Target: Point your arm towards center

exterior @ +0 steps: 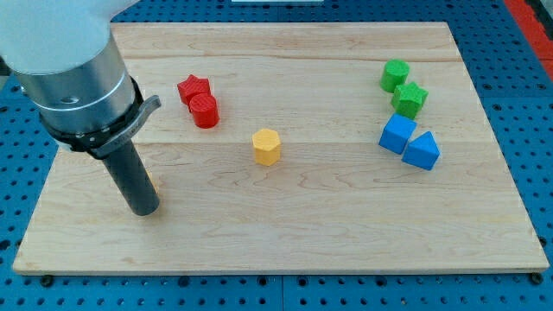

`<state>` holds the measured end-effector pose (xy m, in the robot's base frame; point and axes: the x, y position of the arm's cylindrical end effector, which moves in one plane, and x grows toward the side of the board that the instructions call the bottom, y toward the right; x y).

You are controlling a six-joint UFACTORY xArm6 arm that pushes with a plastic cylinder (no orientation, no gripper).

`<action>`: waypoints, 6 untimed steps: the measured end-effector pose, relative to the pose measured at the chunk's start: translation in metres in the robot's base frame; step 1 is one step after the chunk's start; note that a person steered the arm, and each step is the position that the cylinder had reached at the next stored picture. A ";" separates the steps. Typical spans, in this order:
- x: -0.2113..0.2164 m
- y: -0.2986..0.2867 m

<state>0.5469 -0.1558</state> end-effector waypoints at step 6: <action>-0.092 0.234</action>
